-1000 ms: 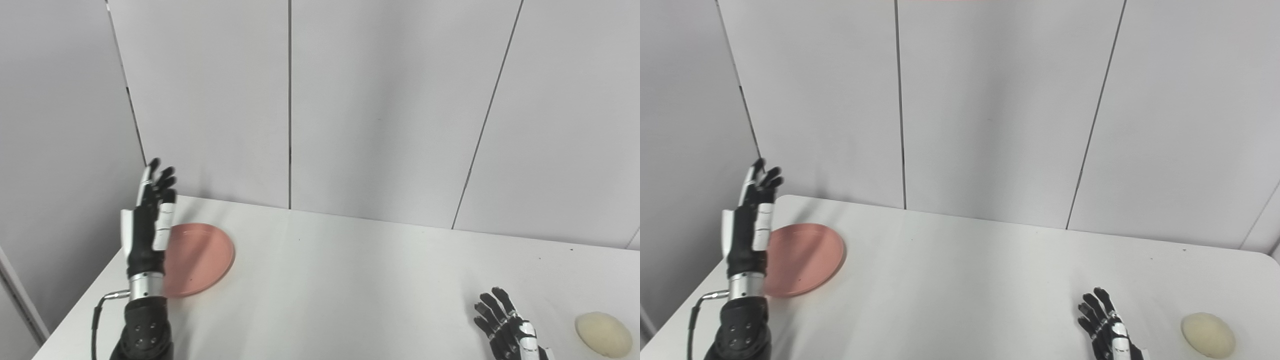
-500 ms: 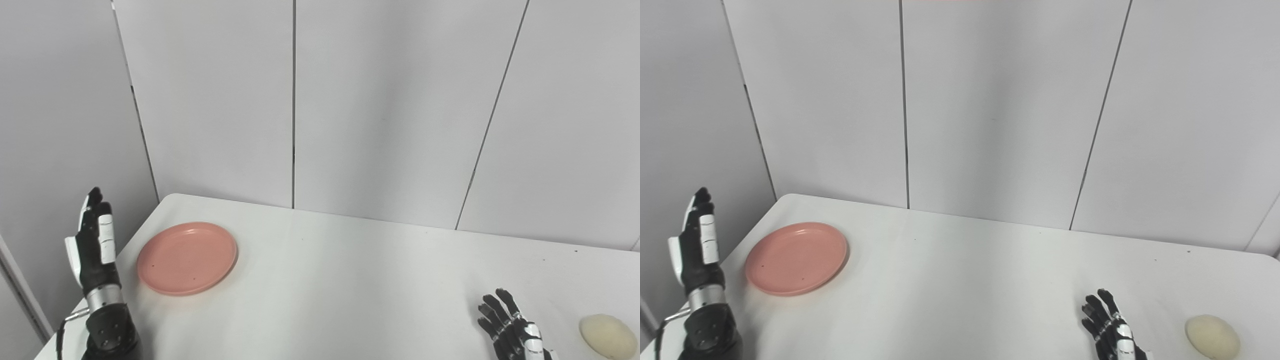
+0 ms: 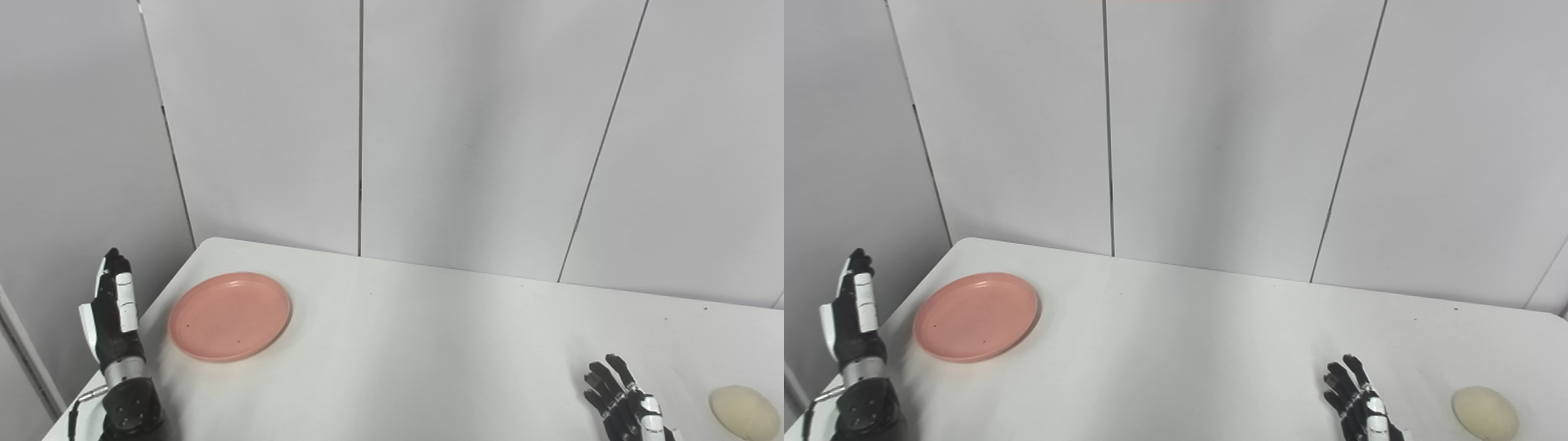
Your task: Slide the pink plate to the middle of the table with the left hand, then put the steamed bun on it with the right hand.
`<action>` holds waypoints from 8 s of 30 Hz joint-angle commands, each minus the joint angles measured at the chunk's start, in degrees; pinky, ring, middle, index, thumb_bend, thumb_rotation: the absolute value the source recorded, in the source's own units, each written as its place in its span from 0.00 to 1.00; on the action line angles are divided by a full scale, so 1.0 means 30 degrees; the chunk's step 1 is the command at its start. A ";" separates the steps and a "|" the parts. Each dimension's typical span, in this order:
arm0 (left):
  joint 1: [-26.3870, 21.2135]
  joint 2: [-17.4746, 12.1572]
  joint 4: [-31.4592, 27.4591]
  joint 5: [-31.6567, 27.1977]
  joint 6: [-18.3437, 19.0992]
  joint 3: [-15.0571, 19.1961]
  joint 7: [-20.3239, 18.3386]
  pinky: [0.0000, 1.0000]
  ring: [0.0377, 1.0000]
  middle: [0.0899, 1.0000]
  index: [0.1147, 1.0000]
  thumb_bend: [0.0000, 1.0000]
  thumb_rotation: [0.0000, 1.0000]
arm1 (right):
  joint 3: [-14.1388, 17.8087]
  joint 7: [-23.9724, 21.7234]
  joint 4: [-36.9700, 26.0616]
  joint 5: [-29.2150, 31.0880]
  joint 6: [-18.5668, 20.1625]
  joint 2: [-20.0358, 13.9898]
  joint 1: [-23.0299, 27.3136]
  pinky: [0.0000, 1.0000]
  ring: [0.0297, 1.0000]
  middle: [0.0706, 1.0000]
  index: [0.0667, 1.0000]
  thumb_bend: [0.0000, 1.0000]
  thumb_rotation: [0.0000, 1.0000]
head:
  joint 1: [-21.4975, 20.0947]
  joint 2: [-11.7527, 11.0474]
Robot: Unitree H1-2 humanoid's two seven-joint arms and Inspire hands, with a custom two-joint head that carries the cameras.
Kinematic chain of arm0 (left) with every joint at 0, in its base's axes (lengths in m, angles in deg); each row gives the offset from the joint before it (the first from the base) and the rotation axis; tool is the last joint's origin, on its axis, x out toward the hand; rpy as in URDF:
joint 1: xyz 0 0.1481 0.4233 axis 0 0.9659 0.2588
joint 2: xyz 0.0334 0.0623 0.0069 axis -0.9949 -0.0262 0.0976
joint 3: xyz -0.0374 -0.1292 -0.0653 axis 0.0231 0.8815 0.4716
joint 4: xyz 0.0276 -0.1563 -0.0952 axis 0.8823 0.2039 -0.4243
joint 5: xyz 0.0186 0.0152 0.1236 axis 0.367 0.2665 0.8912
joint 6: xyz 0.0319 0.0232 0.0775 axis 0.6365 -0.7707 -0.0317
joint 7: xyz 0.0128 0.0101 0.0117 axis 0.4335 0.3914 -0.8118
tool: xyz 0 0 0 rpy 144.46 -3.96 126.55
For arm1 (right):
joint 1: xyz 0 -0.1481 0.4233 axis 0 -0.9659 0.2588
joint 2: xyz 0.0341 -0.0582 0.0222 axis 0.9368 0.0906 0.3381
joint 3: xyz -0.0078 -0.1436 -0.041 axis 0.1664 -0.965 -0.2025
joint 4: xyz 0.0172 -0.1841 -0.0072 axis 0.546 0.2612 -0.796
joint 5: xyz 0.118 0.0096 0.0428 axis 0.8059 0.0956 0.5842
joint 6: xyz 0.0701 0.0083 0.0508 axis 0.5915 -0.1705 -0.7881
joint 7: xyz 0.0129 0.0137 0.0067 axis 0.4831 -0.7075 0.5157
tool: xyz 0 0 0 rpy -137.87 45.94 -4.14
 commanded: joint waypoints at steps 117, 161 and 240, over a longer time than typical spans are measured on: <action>0.0711 0.3654 -0.6923 0.0763 0.8765 -0.6788 -0.5396 0.84 0.86 0.84 0.87 0.79 0.98 | -0.0417 0.0571 -0.0596 -0.1014 0.0903 0.0460 -0.1484 0.88 0.87 0.84 0.90 0.61 1.00 | -0.1034 0.1098; 0.2389 0.5765 -1.0258 0.0327 1.0609 -0.7127 -0.7445 1.00 0.98 0.95 0.99 0.77 1.00 | -0.3236 0.2900 -0.1257 -0.5681 0.1773 0.3280 -0.0984 0.87 0.86 0.85 0.91 0.61 1.00 | -0.9973 0.2555; 0.1358 0.6268 -0.8895 -0.0687 1.0898 -0.7040 -0.8330 0.91 0.92 0.91 1.00 0.76 1.00 | -0.1771 0.7019 -0.3024 -1.6123 -0.3263 -0.0257 0.1846 0.89 0.91 0.90 0.91 0.81 0.98 | -1.0420 0.2558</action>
